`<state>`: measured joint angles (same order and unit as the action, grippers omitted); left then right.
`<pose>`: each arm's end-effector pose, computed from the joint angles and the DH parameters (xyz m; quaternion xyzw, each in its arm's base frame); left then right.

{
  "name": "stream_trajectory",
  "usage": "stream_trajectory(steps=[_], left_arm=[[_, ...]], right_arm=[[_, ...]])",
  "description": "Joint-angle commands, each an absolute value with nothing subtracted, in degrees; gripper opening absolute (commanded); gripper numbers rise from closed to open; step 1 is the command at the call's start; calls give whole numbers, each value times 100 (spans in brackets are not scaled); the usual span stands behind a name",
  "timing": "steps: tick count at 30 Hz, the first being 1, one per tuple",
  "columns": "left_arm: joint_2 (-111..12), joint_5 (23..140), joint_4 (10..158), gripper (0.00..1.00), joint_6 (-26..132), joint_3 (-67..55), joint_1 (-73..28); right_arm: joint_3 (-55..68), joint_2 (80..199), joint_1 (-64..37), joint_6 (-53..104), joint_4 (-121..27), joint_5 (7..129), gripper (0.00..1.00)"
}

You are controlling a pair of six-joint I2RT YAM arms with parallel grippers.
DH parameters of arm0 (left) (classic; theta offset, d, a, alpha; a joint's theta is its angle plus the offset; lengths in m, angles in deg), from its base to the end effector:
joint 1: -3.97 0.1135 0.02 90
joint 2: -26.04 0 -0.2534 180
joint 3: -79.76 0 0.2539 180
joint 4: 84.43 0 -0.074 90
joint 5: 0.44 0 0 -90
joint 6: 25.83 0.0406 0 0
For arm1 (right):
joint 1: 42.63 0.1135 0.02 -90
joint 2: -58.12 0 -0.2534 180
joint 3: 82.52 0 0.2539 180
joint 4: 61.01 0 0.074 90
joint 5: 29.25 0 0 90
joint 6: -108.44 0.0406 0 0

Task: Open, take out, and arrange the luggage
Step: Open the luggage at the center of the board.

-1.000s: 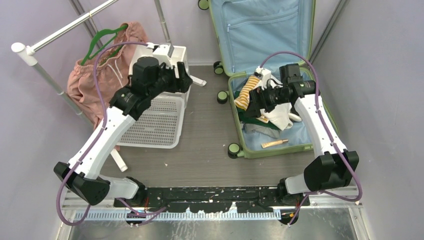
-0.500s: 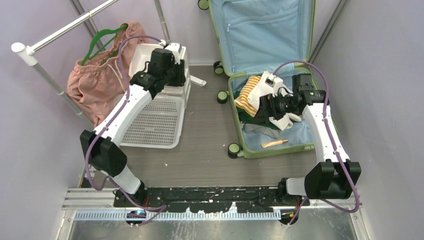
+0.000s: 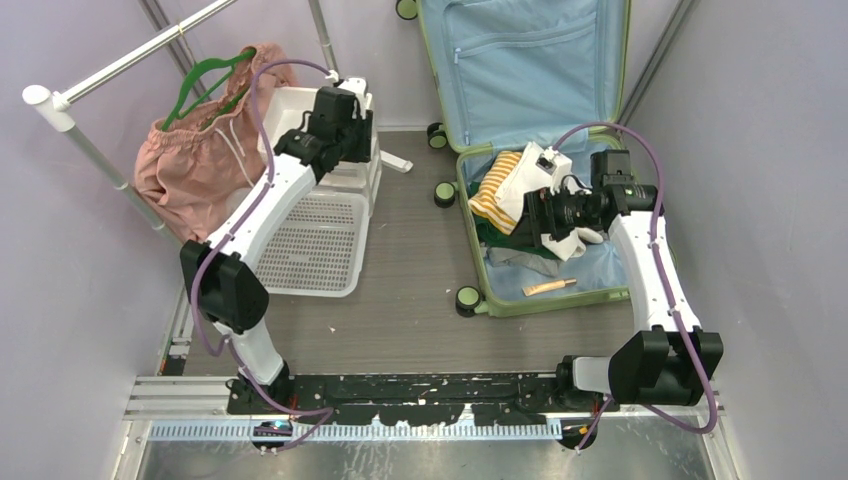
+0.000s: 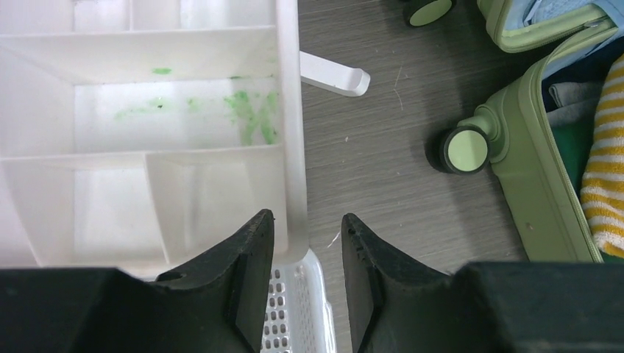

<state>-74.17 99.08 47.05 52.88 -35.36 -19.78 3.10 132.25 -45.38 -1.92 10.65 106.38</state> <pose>0.3736 -0.1571 0.3651 0.0563 0.8774 -0.0720 0.4710 0.2516 0.0170 0.3190 -0.2350 0.8649 0.3196 0.3075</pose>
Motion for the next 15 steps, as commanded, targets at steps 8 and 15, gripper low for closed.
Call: stream_trajectory(steps=[8,15], left_arm=[[-7876,9494,4398,13,5167,-4316,-1941],[-7896,9151,4033,0,4551,-4731,-2044]], right_arm=[[117,12927,-4579,-92,780,10918,91],[85,12872,-4602,-61,730,10984,91]])
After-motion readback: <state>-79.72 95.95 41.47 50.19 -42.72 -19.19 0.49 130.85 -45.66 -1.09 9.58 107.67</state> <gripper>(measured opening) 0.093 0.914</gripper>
